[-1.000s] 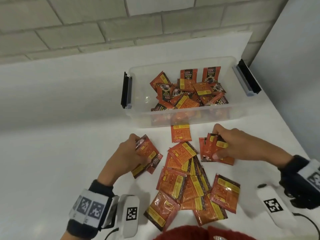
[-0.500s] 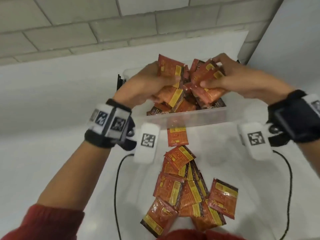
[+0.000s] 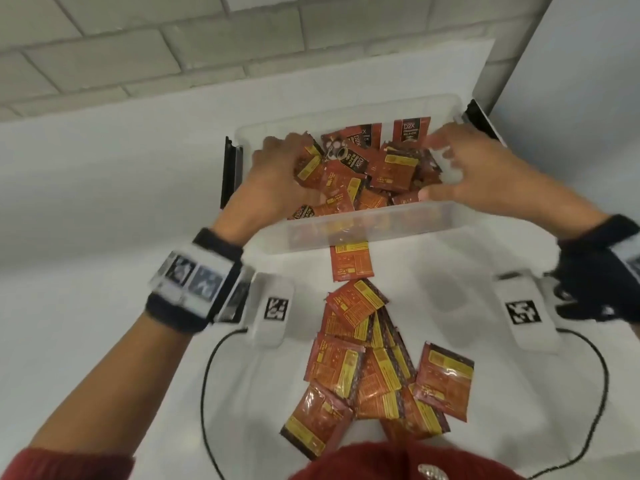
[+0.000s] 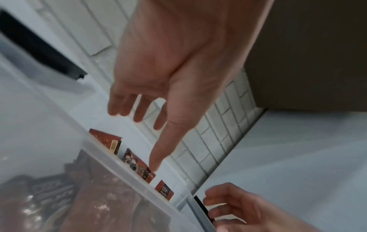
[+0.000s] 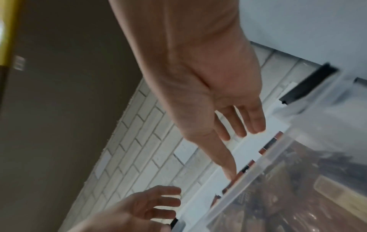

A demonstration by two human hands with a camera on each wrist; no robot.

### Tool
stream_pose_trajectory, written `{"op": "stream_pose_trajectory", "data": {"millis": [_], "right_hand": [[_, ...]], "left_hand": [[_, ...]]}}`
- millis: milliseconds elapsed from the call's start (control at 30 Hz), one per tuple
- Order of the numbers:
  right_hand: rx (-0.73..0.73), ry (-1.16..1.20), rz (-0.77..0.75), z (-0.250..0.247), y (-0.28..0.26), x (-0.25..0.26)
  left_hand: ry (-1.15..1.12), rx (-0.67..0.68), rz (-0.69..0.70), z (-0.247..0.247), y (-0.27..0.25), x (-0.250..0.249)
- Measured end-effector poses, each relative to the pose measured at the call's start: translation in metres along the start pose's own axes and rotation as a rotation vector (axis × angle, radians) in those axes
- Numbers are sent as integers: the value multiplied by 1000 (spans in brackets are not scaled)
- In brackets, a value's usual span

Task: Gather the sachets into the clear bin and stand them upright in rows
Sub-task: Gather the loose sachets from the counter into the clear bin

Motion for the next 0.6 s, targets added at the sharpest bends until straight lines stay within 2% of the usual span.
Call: {"op": "stream_pose_trajectory", "data": {"millis": [67, 133, 233, 300, 367, 433, 500, 600], "right_hand": [[78, 28, -27, -2, -36, 1], [271, -2, -51, 10, -71, -1], [560, -59, -62, 41, -117, -9], [671, -35, -41, 63, -140, -16], [664, -60, -15, 83, -156, -20], [568, -157, -5, 98, -165, -22], [498, -178, 24, 104, -168, -25], [521, 46, 80, 97, -171, -35]], "left_hand": [[-49, 4, 108, 1, -34, 3], [-95, 93, 145, 10, -72, 10], [-104, 245, 36, 34, -114, 33], [-114, 358, -95, 48, -135, 54], [-105, 485, -177, 60, -154, 71], [-18, 564, -175, 71, -170, 83], [49, 533, -114, 79, -179, 89], [-28, 448, -112, 75, -177, 99]]}}
Point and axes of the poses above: each hand's wrist, its own y-axis towards the middle knuckle, its own z-axis out of the palm, x = y × z, the point moved 1 cm from there along y, towards the middle knuckle, and after that the axes turned 12 degrees about -y, right-handed, at the moved point
